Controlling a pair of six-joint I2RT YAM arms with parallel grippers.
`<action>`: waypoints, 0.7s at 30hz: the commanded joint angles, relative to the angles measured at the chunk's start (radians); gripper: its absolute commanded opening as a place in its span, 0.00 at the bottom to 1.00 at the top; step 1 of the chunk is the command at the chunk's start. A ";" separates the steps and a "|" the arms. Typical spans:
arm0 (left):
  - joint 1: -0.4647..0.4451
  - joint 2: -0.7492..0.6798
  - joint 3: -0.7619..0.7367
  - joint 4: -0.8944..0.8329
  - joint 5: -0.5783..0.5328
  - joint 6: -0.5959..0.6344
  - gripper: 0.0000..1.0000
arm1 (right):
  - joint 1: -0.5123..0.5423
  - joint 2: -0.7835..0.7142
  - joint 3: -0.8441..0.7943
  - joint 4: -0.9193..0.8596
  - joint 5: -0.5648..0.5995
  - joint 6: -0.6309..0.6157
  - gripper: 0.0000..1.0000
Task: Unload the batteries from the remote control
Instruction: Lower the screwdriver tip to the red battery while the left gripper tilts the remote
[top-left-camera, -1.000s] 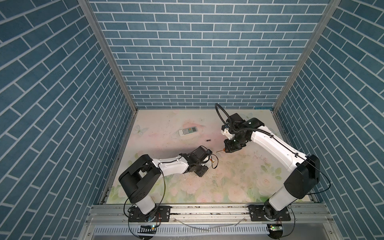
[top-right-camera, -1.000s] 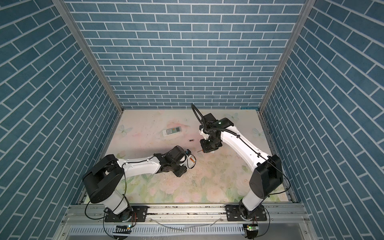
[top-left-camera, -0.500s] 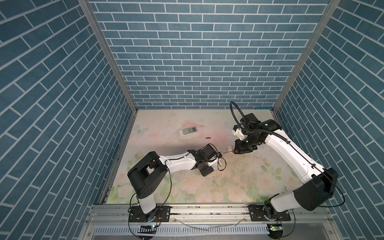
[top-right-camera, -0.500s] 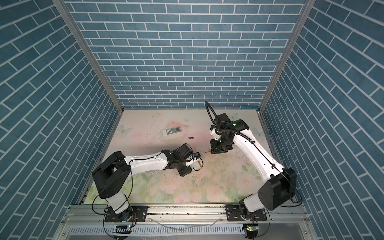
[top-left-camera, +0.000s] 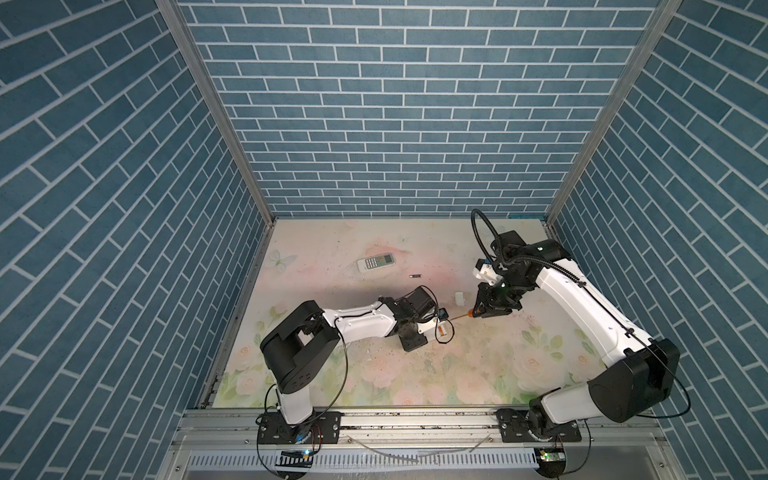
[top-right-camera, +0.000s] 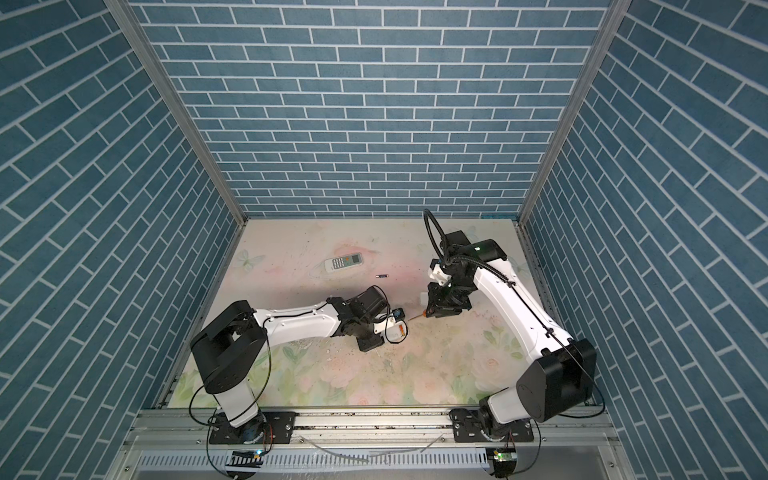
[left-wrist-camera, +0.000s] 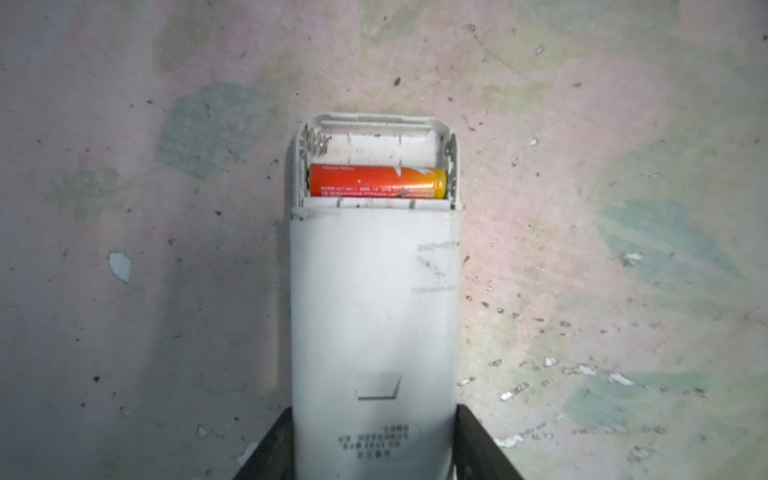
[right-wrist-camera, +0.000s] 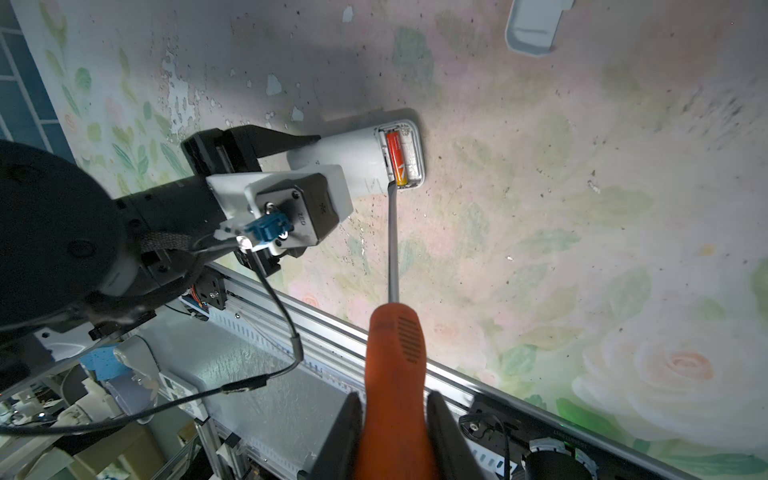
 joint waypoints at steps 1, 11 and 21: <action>-0.007 0.015 0.003 -0.008 0.006 0.031 0.37 | -0.025 0.015 -0.063 0.022 -0.083 0.070 0.00; -0.006 0.023 -0.003 0.014 0.017 0.024 0.36 | -0.061 0.011 -0.146 0.111 -0.132 0.063 0.00; -0.007 0.034 0.014 -0.019 0.043 0.041 0.36 | -0.062 -0.083 -0.262 0.284 -0.161 -0.067 0.00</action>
